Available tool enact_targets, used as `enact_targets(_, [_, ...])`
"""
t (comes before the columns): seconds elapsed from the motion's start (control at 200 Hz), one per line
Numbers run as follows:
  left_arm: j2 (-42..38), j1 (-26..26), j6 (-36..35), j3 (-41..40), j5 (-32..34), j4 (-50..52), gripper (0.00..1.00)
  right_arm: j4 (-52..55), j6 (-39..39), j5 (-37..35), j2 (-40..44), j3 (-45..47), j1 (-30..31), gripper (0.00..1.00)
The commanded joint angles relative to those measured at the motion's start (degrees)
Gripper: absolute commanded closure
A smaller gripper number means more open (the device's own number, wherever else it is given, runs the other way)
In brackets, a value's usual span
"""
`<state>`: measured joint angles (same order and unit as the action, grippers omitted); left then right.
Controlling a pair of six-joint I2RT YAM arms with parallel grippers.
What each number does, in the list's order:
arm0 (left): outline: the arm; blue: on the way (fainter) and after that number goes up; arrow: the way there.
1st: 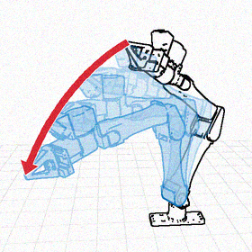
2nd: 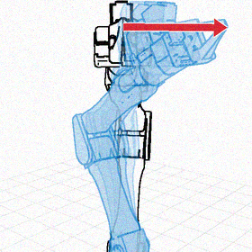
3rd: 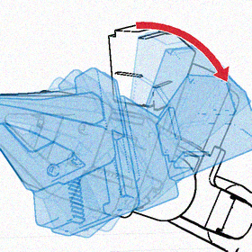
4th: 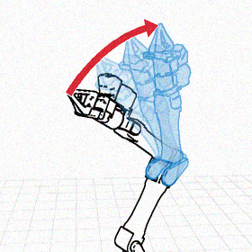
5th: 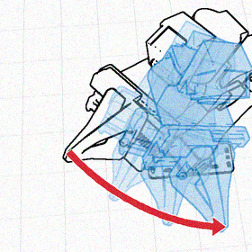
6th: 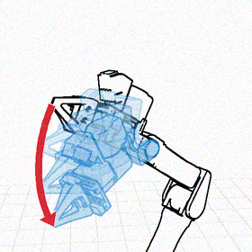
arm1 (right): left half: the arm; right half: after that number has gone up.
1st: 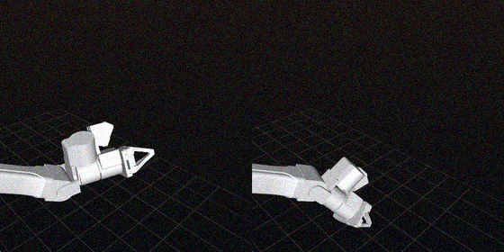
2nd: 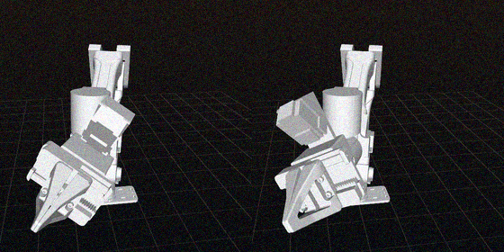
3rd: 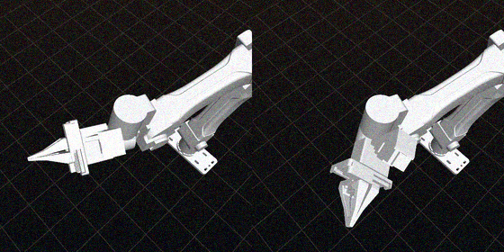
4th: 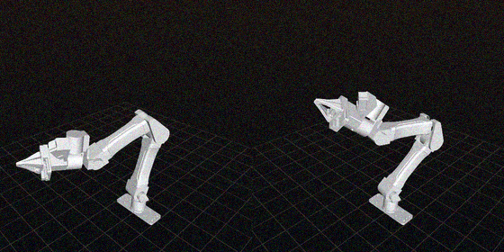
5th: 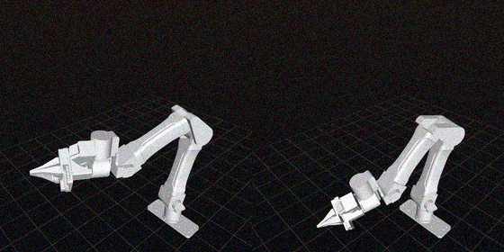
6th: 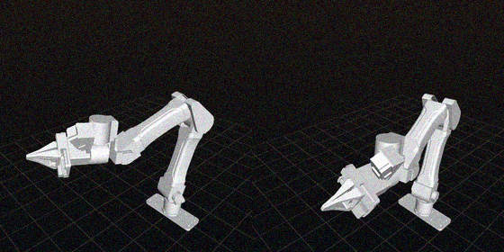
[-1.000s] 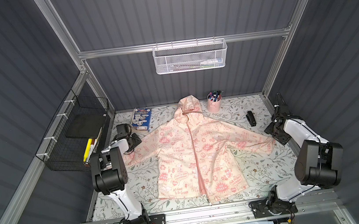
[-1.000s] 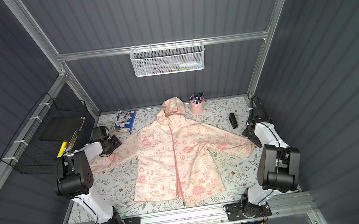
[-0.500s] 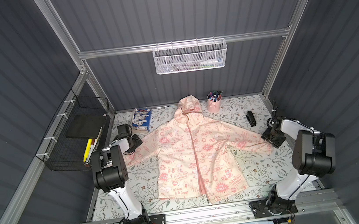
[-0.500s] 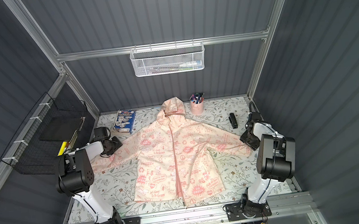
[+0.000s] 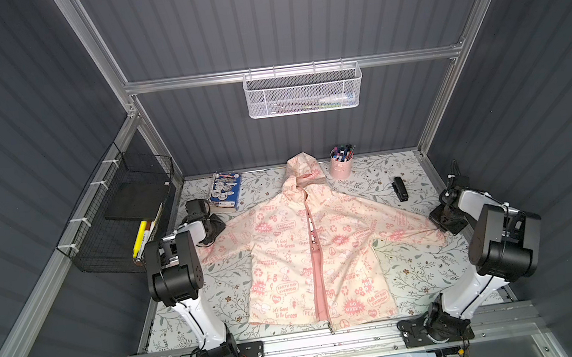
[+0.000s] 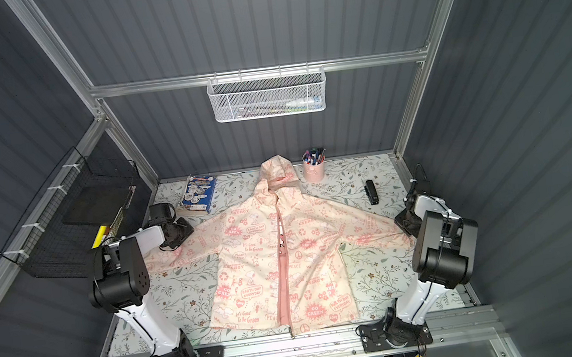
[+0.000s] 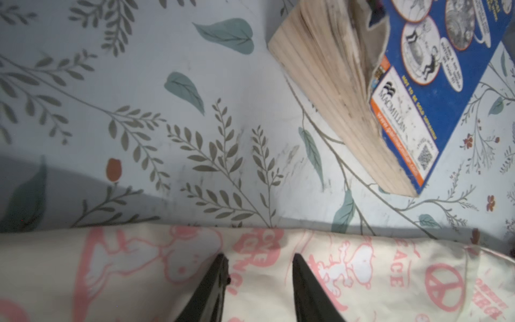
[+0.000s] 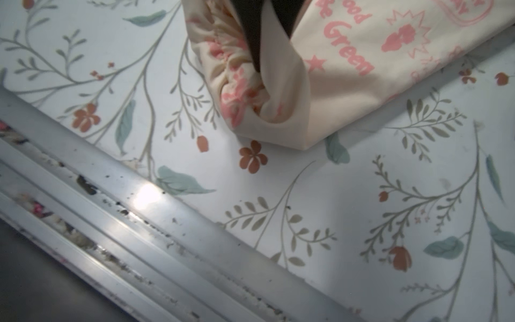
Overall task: Unzip the jacket
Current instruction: Smooth out the jacket at the center of the board.
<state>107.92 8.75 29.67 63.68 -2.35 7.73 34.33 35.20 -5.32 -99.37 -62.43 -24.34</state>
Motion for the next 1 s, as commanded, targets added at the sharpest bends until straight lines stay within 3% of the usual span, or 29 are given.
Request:
enact_targets(0.0, [0.44,1.19,1.21,-2.68,2.1,4.23,0.6,0.56,0.38,-1.78,-0.02,-1.33,-1.61,1.0])
enact_targets(0.11, [-0.11,1.44,1.0,-3.52,1.21,3.65,0.6,-0.01,-0.15,-0.13,-0.78,-2.07,-2.03,1.0])
enact_targets(0.24, [-1.43,1.36,-3.88,-2.34,-2.73,0.73,0.44,-2.21,-2.95,3.55,0.49,-2.85,-0.05,0.46])
enact_targets(0.34, [-2.62,1.27,-6.25,2.29,-4.55,1.84,0.22,-1.59,-3.81,-5.0,4.82,-3.67,4.78,0.3])
enact_targets(0.42, [-4.08,1.2,-8.34,6.67,-3.58,3.28,0.07,-1.3,-3.86,-12.3,9.22,-4.19,8.87,0.28])
enact_targets(0.46, [-4.7,0.81,-9.63,8.65,-3.75,3.54,0.05,-3.67,-5.9,-12.25,11.57,-3.66,11.42,0.29])
enact_targets(0.53, [-5.0,-1.15,-12.66,11.64,-6.33,3.08,0.08,-10.85,-11.78,-8.04,14.29,-2.36,17.27,0.29])
enact_targets(0.61, [-3.99,-6.09,-15.79,14.96,-10.74,1.03,0.11,-15.25,-17.4,3.03,13.56,-3.42,24.64,0.32])
enact_targets(0.7, [0.22,-13.57,-17.77,20.17,-13.6,-0.34,0.13,-17.04,-22.14,9.64,8.42,-7.54,33.17,0.32])
enact_targets(0.816, [8.15,-19.07,-18.2,28.41,-18.36,-2.04,0.11,-13.33,-25.12,11.21,-1.72,-18.56,41.39,0.32])
enact_targets(0.996, [20.13,-22.21,-19.04,42.68,-26.73,-0.08,0.01,-9.05,-25.71,13.67,-16.16,-33.12,44.98,0.33])
